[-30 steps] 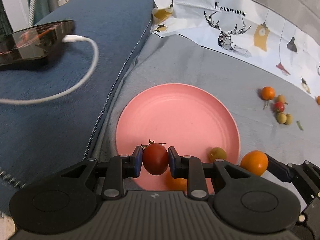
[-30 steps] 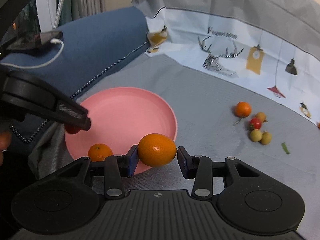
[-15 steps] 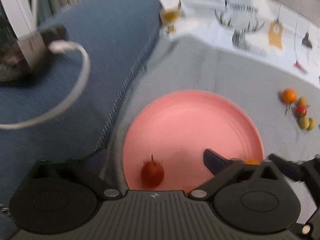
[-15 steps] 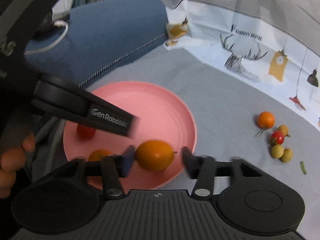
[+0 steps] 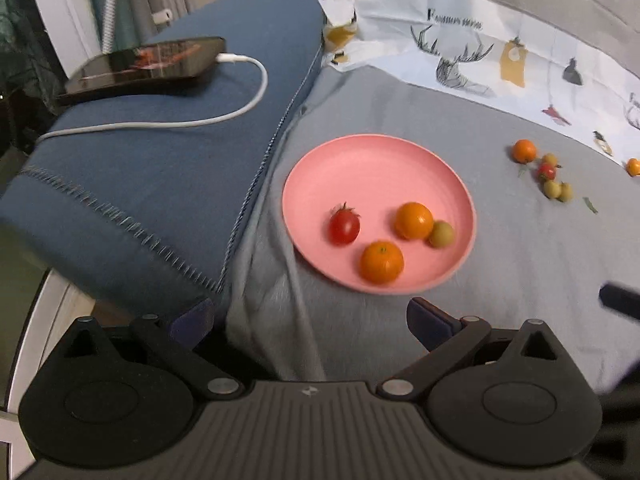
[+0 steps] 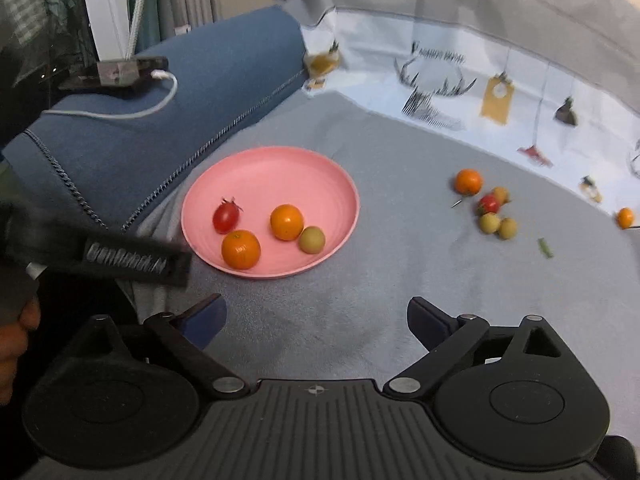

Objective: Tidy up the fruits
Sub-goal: 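Withdraw both tools from the pink plate, then grasp a yellow fruit with the right gripper while the left gripper grasps an orange kumquat, then lift both held fruits and carry them toward the pink plate, then lower both fruits over the pink plate and open both grippers, then withdraw both tools from the pink plate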

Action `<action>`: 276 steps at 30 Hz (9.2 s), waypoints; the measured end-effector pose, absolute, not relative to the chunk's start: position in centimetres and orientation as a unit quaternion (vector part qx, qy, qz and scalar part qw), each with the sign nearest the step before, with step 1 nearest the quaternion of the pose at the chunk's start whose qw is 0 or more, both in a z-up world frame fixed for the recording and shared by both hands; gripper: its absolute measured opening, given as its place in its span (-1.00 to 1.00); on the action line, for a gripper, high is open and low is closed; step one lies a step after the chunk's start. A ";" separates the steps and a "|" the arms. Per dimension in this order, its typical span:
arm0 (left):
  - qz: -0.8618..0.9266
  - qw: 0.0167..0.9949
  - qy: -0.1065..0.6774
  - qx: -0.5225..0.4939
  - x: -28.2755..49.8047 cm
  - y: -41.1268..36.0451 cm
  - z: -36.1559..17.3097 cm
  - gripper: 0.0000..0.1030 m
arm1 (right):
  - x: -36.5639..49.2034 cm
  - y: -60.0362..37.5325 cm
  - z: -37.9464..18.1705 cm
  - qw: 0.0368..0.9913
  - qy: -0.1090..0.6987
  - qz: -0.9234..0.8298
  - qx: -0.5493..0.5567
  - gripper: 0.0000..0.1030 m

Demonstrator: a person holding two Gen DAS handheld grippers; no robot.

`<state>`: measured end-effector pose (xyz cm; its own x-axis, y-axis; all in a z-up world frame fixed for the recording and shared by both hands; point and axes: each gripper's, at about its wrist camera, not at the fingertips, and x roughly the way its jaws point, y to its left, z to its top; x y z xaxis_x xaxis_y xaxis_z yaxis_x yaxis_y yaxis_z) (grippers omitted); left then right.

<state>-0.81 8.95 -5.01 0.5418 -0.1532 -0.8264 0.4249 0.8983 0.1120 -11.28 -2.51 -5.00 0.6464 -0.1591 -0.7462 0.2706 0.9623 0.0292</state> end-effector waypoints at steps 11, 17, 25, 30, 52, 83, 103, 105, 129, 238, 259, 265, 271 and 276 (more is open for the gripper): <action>-0.162 0.903 0.379 0.124 -7.2 12.3 0.5 0.99 | -17.8 -0.2 0.2 0.932 0.326 -0.147 0.052 0.94; -0.171 0.912 0.349 0.127 -10.1 12.5 2.1 0.99 | -20.4 0.4 1.7 0.942 0.294 -0.154 0.050 0.94; -0.168 0.919 0.334 0.122 -11.9 13.1 3.1 0.99 | -22.5 0.9 2.7 0.948 0.273 -0.155 0.050 0.95; -0.169 0.921 0.328 0.125 -12.3 13.0 3.4 0.99 | -22.7 1.2 2.9 0.949 0.267 -0.157 0.051 0.95; -0.174 0.917 0.335 0.131 -11.7 12.9 2.9 0.99 | -22.4 1.2 2.7 0.946 0.277 -0.160 0.054 0.96; -0.172 0.897 0.364 0.179 -9.9 10.2 0.4 0.99 | -20.3 -0.9 0.3 0.934 0.306 -0.157 0.091 0.96; -0.199 0.855 0.431 0.211 -1.8 -2.6 -3.7 1.00 | -19.3 -13.4 -6.9 0.895 0.328 -0.255 0.163 0.96; -0.207 0.856 0.423 0.215 -0.4 -5.1 -3.9 1.00 | -18.3 -15.5 -8.1 0.892 0.326 -0.273 0.153 0.96; -0.306 0.790 0.493 0.199 15.5 -27.1 -17.4 0.99 | -5.5 -26.8 -19.6 0.918 0.305 -0.239 0.087 0.27; -0.204 0.848 0.482 0.082 5.9 6.0 -4.4 -0.22 | -6.8 -4.2 -5.3 0.934 0.347 -0.077 0.035 -0.45; -0.202 0.867 0.443 0.109 10.6 3.2 -7.1 0.99 | 0.2 -4.1 -9.1 0.931 0.363 -0.037 -0.026 0.58; -0.177 0.868 0.452 0.104 5.3 6.9 -4.6 0.99 | -5.4 -3.2 -6.8 0.924 0.377 -0.066 0.010 0.72; -0.163 0.878 0.435 0.121 -0.8 10.3 -2.6 0.99 | -11.5 -1.8 -3.9 0.920 0.374 -0.111 0.041 0.79; -0.169 0.887 0.407 0.136 -4.8 11.5 -1.1 0.99 | -15.5 -1.1 -1.0 0.930 0.336 -0.140 0.044 0.82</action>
